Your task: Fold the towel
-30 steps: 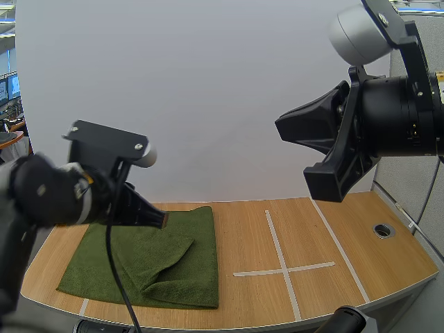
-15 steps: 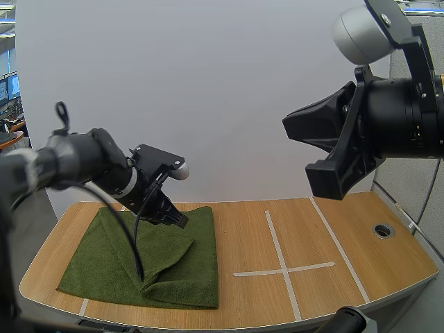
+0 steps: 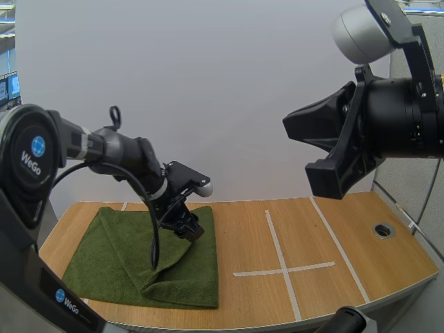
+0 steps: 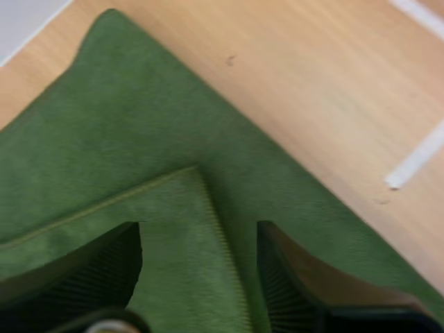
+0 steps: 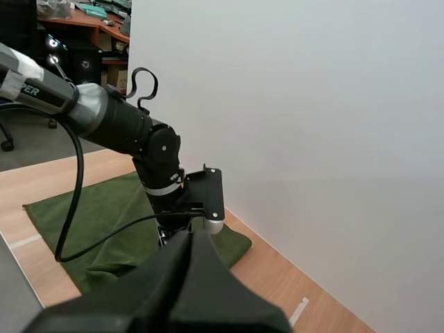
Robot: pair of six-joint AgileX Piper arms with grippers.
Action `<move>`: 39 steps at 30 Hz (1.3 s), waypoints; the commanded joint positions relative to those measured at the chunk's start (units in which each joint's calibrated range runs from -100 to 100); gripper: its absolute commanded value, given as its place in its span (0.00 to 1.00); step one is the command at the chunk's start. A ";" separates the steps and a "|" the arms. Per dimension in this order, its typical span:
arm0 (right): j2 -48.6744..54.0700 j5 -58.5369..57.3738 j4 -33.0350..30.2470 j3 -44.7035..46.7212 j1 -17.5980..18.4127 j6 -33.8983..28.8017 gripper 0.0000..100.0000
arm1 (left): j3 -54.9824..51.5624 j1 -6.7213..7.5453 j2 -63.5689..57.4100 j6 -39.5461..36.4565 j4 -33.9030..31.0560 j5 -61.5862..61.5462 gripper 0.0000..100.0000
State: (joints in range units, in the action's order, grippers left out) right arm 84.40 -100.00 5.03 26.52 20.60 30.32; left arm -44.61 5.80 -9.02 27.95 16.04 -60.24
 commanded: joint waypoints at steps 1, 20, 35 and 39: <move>0.51 0.00 -1.18 -0.02 -0.20 -0.11 0.00 | 3.06 0.94 5.03 -4.34 -5.68 6.52 0.81; 0.51 0.00 -1.91 -0.02 -1.47 -0.11 0.00 | 8.52 3.73 17.27 -9.58 -12.54 10.87 0.81; 0.51 0.00 -1.91 -0.02 -1.47 -0.11 0.00 | 9.55 3.73 21.77 -10.57 -13.59 13.86 0.81; 0.51 0.00 -1.91 -0.02 -1.47 -0.11 0.00 | 9.55 3.73 21.77 -10.78 -13.74 13.68 0.78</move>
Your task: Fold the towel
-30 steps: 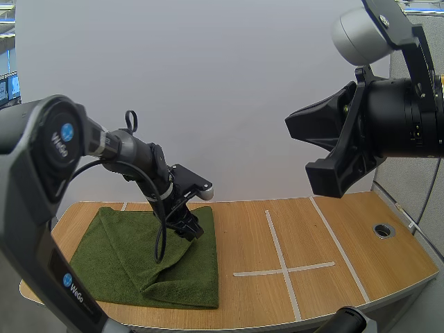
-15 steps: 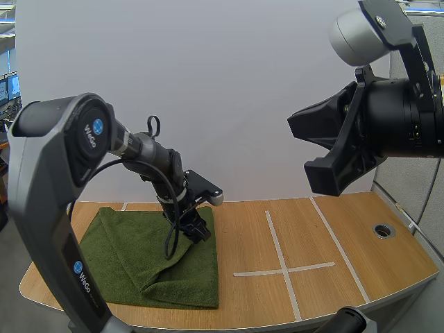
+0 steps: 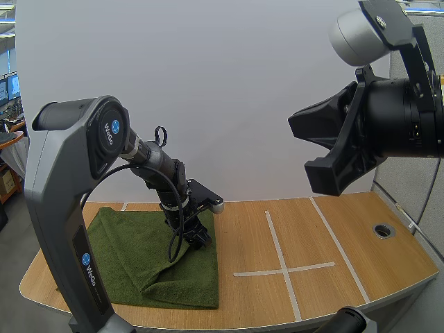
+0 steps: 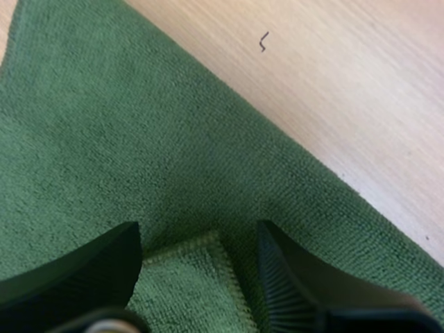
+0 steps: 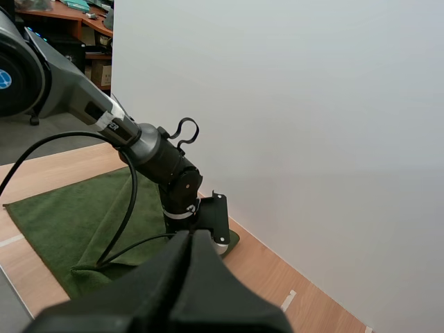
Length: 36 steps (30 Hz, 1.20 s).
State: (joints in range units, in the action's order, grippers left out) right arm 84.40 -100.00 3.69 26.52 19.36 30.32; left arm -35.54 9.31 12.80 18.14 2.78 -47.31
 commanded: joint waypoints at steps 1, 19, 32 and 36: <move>0.51 0.00 -0.56 -0.02 -0.23 -0.11 0.00 | 0.48 0.22 -0.04 -1.33 -0.48 0.75 0.74; 1.19 0.00 -0.55 -0.02 -0.23 -0.11 0.00 | 0.48 0.22 -2.07 -9.47 -11.10 -7.97 0.00; 1.17 0.00 0.55 -0.02 -0.23 -0.11 0.00 | 0.48 -5.17 -17.18 -10.62 -12.68 -19.44 0.00; 1.17 0.00 1.63 -0.02 -0.23 -0.11 0.00 | 0.36 -7.38 -20.67 -8.35 -11.35 -24.45 0.00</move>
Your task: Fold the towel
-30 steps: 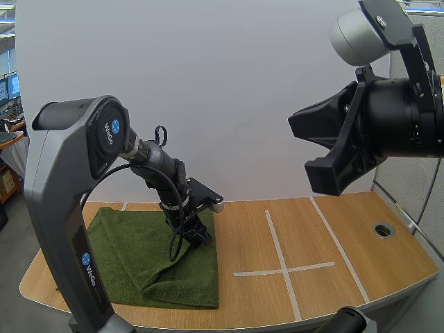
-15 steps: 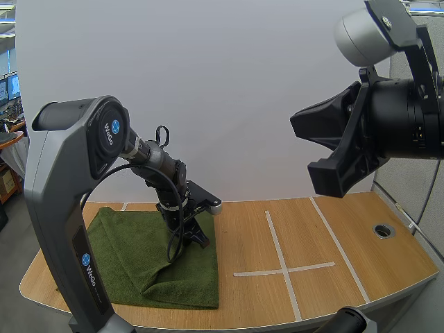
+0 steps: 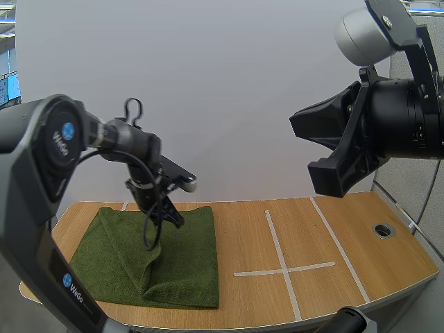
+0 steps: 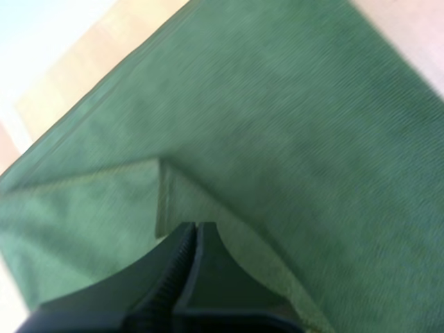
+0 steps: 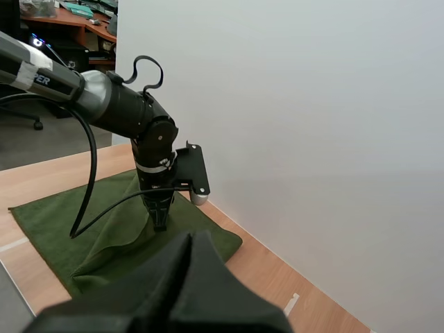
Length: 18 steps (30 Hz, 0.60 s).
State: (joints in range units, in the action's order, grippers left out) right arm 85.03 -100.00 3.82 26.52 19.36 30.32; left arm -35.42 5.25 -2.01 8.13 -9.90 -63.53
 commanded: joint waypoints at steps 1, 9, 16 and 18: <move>0.54 0.00 1.51 -0.02 -0.23 -0.11 0.00 | -0.22 -3.94 -6.85 2.43 1.91 -8.66 0.00; 0.54 0.00 1.92 -0.02 -0.23 0.18 0.00 | -6.77 -9.03 -13.79 7.01 2.32 -8.90 0.00; 0.54 0.00 3.64 -0.02 -0.23 0.21 0.00 | -11.27 -14.40 -19.07 11.40 2.32 -7.59 0.00; 0.54 0.00 3.64 -0.02 -0.23 0.39 0.00 | -12.36 -15.98 -20.22 12.91 2.46 -7.40 0.00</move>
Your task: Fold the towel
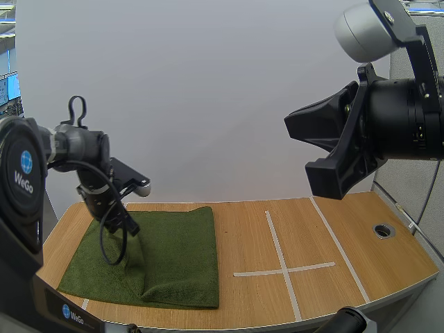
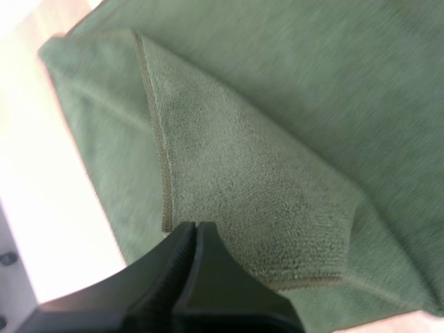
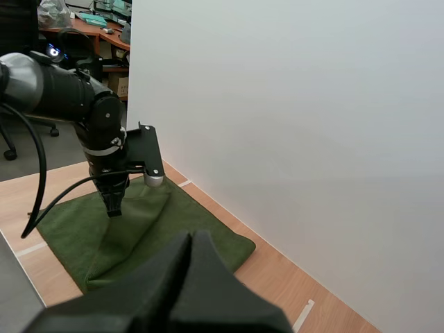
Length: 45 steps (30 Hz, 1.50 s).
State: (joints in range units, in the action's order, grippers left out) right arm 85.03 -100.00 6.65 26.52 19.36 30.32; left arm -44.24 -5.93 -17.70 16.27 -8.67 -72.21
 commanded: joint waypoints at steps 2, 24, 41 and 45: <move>0.54 0.00 0.81 -0.02 -0.23 1.19 0.00 | -4.40 -6.63 -5.55 6.65 1.92 1.27 0.00; 0.54 0.00 1.73 -0.02 -0.23 1.34 0.00 | -6.30 -24.43 -8.29 31.08 17.66 -2.30 0.00; 0.54 0.00 4.23 -0.02 -0.23 1.34 0.00 | -6.30 -26.25 -8.29 35.23 21.43 -5.19 0.16; 0.54 0.00 4.23 -0.02 -0.23 1.34 0.00 | -6.30 -26.25 -8.29 35.23 21.66 -3.96 0.44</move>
State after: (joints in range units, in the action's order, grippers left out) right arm 85.03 -100.00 10.60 26.52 19.36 31.36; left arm -50.32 -32.11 -25.54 51.04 11.29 -76.85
